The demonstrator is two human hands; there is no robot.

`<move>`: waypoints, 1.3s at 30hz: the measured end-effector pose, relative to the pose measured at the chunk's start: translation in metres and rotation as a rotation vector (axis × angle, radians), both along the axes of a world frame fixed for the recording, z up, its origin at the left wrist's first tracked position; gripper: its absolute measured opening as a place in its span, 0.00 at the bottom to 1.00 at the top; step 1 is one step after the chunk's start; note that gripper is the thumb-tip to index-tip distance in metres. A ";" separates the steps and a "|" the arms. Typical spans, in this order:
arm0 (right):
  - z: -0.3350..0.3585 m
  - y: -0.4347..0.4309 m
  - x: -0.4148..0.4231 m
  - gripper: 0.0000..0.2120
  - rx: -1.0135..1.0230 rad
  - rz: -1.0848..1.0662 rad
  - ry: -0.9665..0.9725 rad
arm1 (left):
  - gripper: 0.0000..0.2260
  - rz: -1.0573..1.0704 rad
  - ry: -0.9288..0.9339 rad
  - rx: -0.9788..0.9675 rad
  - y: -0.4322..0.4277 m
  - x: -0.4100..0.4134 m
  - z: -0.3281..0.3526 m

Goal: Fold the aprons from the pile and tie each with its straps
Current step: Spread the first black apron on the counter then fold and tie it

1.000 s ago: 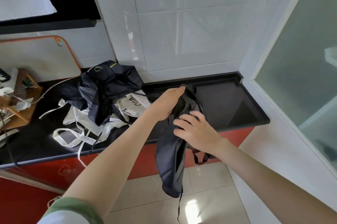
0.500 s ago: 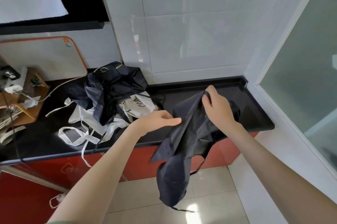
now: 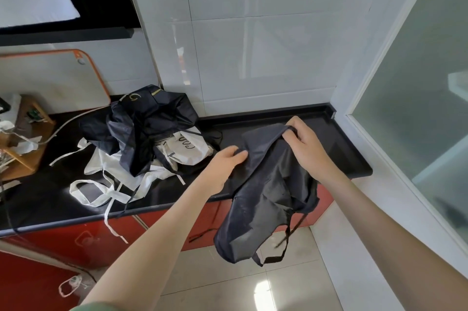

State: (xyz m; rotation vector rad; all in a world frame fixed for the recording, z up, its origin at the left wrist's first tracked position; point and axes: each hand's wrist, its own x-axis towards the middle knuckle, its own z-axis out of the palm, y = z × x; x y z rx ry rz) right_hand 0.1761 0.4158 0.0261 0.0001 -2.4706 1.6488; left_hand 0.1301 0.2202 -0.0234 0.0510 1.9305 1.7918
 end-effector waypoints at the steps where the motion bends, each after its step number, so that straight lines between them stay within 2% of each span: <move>1: -0.001 0.004 0.000 0.06 -0.033 0.044 -0.043 | 0.04 0.040 0.064 0.039 0.001 -0.002 0.001; 2: -0.001 0.008 0.001 0.08 -0.069 0.101 -0.086 | 0.05 0.047 0.147 0.036 0.002 -0.004 0.004; 5: 0.001 0.015 0.002 0.30 -0.116 0.280 -0.102 | 0.11 -0.061 0.404 -0.110 0.004 -0.005 0.018; 6: 0.003 0.014 0.002 0.32 -0.168 0.351 -0.103 | 0.11 -0.121 0.482 -0.174 0.005 -0.006 0.022; 8: 0.007 0.007 0.001 0.30 -0.250 0.458 -0.171 | 0.09 -0.250 0.601 -0.300 0.007 -0.004 0.032; 9: 0.008 0.002 0.001 0.26 -0.210 0.465 -0.229 | 0.10 -0.290 0.640 -0.345 0.009 -0.003 0.037; 12: 0.007 -0.009 0.000 0.09 0.139 0.329 -0.322 | 0.08 -0.288 0.741 -0.388 0.010 0.000 0.048; 14: 0.005 -0.011 0.000 0.05 0.164 0.202 -0.264 | 0.04 -0.214 0.711 -0.401 0.005 0.000 0.051; 16: 0.005 -0.010 0.000 0.08 0.084 0.152 -0.217 | 0.08 -0.190 0.605 -0.422 -0.003 0.000 0.049; 18: 0.005 -0.010 0.000 0.11 0.041 0.108 -0.154 | 0.13 -0.343 0.496 -0.585 -0.017 0.000 0.040; 20: 0.005 -0.005 -0.001 0.15 -0.031 0.039 -0.040 | 0.09 -0.551 0.458 -0.823 -0.033 0.001 0.020; 21: 0.005 0.000 -0.002 0.16 -0.092 0.027 0.019 | 0.08 -0.586 0.456 -0.907 -0.041 0.001 0.007; 22: 0.005 0.006 -0.002 0.17 -0.141 0.031 0.055 | 0.09 -0.530 0.447 -0.927 -0.049 0.001 -0.004; 24: 0.006 0.015 -0.001 0.19 -0.147 0.046 0.072 | 0.10 -0.280 0.458 -0.813 -0.059 0.001 -0.019; 27: 0.005 0.024 0.001 0.17 -0.079 -0.024 0.109 | 0.07 0.078 0.596 -0.752 -0.056 0.003 -0.019; 29: 0.003 0.026 0.001 0.15 0.002 -0.076 0.098 | 0.06 0.210 0.650 -0.744 -0.048 0.008 -0.011; 31: -0.006 0.031 0.000 0.13 0.130 -0.091 0.017 | 0.10 0.223 0.710 -0.776 -0.043 0.012 -0.004; 34: -0.019 0.041 -0.001 0.06 0.281 -0.141 -0.089 | 0.18 0.093 0.800 -0.912 -0.049 0.011 0.004; 36: -0.022 0.042 0.002 0.01 0.259 -0.291 -0.003 | 0.19 0.151 0.956 -0.954 -0.058 0.007 0.009; 38: -0.024 0.041 0.006 0.09 0.251 -0.464 0.178 | 0.20 0.298 1.092 -0.868 -0.064 0.008 0.011; 39: -0.026 0.042 0.006 0.12 0.348 -0.478 0.201 | 0.21 0.271 1.140 -0.881 -0.066 0.007 0.009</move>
